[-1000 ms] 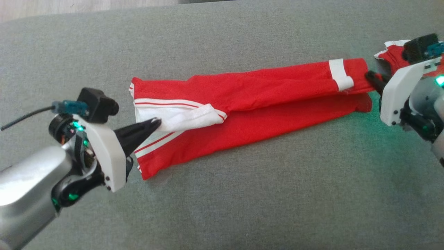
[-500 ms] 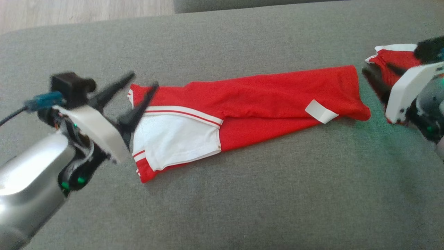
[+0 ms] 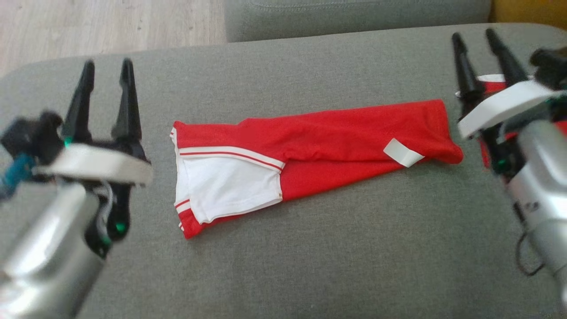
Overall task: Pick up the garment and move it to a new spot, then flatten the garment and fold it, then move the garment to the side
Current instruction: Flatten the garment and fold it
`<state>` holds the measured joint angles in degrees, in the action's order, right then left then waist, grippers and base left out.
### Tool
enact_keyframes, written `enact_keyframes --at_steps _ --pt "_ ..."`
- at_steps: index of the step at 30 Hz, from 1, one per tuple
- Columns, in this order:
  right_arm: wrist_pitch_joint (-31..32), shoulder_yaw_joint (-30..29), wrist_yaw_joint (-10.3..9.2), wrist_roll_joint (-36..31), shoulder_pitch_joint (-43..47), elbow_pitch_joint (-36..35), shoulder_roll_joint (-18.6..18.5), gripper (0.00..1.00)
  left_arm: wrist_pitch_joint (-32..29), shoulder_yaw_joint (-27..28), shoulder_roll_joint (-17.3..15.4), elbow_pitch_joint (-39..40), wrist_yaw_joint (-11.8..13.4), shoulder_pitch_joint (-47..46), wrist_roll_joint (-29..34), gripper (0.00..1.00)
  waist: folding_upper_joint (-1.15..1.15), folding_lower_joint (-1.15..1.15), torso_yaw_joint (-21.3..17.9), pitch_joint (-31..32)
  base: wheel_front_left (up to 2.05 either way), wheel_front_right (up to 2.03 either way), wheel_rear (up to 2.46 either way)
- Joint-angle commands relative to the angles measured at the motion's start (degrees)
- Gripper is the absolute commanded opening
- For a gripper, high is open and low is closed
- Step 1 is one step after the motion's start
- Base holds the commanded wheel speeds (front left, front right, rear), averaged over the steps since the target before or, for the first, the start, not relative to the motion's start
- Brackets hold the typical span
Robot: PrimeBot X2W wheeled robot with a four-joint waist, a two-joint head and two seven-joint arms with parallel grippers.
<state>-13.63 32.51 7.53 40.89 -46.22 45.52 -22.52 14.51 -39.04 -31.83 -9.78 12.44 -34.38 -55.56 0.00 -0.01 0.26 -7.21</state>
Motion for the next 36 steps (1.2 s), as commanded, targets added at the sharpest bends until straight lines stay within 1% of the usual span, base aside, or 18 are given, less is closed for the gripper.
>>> enact_keyframes --at_steps 1,4,8,11,14,17,20,23,27,28,29,36 --pt "-0.93 -1.32 -0.04 -1.71 1.74 -1.39 1.63 1.0 0.46 4.82 -0.52 1.57 0.25 1.28 2.17 1.0 0.0 0.01 -0.04 0.44 0.0 0.0 0.0" --pt "-1.3 -6.38 -0.04 -6.51 5.06 -2.79 5.35 1.0 0.47 9.97 3.22 1.95 -0.4 8.06 6.79 1.0 0.0 0.01 -0.1 0.96 0.0 0.0 0.0" --pt "-1.34 -14.98 -0.04 -14.75 12.34 -7.09 11.22 1.0 0.48 14.5 8.27 1.78 -2.7 14.92 13.57 1.0 0.0 0.01 0.0 1.43 0.0 0.0 0.0" --pt "-1.35 -18.83 -0.04 -20.72 18.08 -9.95 15.63 1.0 0.48 18.23 12.35 1.61 -4.23 18.55 18.03 1.0 0.0 0.01 0.04 1.45 0.0 0.0 0.0" --pt "-1.36 -22.14 -0.04 -24.3 21.89 -12.01 18.05 1.0 0.48 21.72 15.7 1.14 -6.22 20.94 21.51 1.0 0.0 0.01 0.04 1.38 0.0 0.0 0.0" --pt "-1.36 -23.26 -0.04 -26.69 23.65 -13.35 19.08 1.0 0.48 24.57 18.05 0.47 -8.46 21.83 24.0 1.0 0.0 0.01 0.07 1.12 0.0 0.0 0.0" --pt "-1.15 -24.21 -0.04 -28.39 23.69 -14.41 19.42 1.0 0.49 26.18 19.28 -0.36 -10.81 21.48 26.5 1.0 0.0 0.01 0.27 0.36 0.0 0.0 0.0" --pt "0.55 -27.46 -0.04 -30.52 22.4 -13.83 19.54 1.0 0.49 27.52 20.56 -1.22 -12.65 20.61 28.25 1.0 0.0 0.01 0.63 -0.65 0.0 0.0 0.0" --pt "4.05 -34.0 -0.04 -32.56 19.64 -10.59 19.6 1.0 0.49 28.13 22.32 -2.49 -14.77 19.42 30.13 1.0 0.0 0.01 1.62 -2.34 0.0 0.0 0.0" --pt "4.05 -34.0 -0.04 -32.56 19.64 -10.59 19.6 1.0 0.49 28.13 22.32 -2.49 -14.77 19.42 30.13 1.0 0.0 0.01 1.62 -2.34 0.0 0.0 0.0" --pt "5.57 -36.71 -0.04 -33.39 18.01 -8.45 19.61 1.0 0.49 28.37 23.07 -3.11 -15.59 18.85 30.85 1.0 0.0 0.01 2.15 -3.22 0.0 0.0 0.0" --pt "9.02 -45.59 -0.04 -37.09 12.75 0.27 19.63 1.0 0.49 29.4 24.67 -4.74 -17.72 16.89 32.67 1.0 0.0 0.01 3.71 -5.92 0.0 0.0 0.0"
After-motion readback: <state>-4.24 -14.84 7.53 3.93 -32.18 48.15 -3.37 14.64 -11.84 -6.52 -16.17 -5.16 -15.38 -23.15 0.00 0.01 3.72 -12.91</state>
